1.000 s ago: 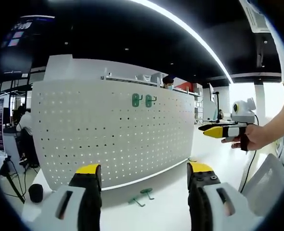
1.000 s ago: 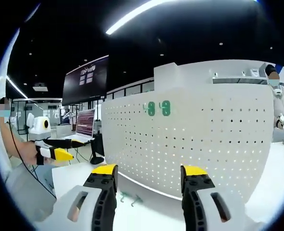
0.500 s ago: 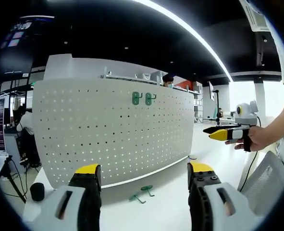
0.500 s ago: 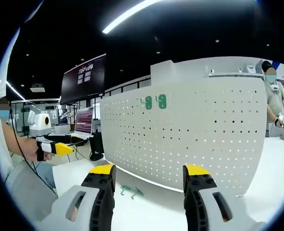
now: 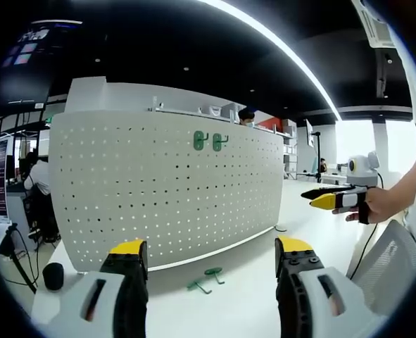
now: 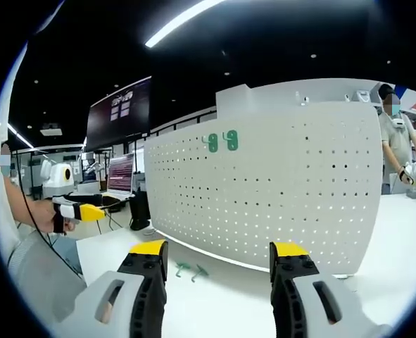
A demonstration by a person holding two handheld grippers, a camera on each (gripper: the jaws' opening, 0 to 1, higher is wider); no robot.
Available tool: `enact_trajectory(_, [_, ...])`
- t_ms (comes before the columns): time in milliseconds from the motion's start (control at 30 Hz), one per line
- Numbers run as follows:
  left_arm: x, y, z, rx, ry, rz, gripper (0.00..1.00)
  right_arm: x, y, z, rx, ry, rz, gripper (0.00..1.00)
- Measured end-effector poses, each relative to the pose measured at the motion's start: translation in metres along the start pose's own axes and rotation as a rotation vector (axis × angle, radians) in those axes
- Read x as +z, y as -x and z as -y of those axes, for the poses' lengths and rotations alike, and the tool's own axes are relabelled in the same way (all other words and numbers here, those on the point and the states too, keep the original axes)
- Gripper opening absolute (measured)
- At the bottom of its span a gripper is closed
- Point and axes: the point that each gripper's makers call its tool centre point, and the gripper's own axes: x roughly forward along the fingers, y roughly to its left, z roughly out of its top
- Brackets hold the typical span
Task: Insert the hook assembly into the mounting plate slot until the hook locks in place.
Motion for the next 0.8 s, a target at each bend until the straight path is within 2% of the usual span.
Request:
enact_trajectory(433, [-0.006, 0.006, -0.001, 0.007, 0.01, -0.007, 0.76, -0.013, 0.011, 0.0, -0.009, -0.012, -0.024, 0.57])
enact_trajectory(800, [-0.009, 0.007, -0.002, 0.008, 0.011, -0.014, 0.76, -0.016, 0.013, 0.001, -0.007, -0.013, -0.035, 0.57])
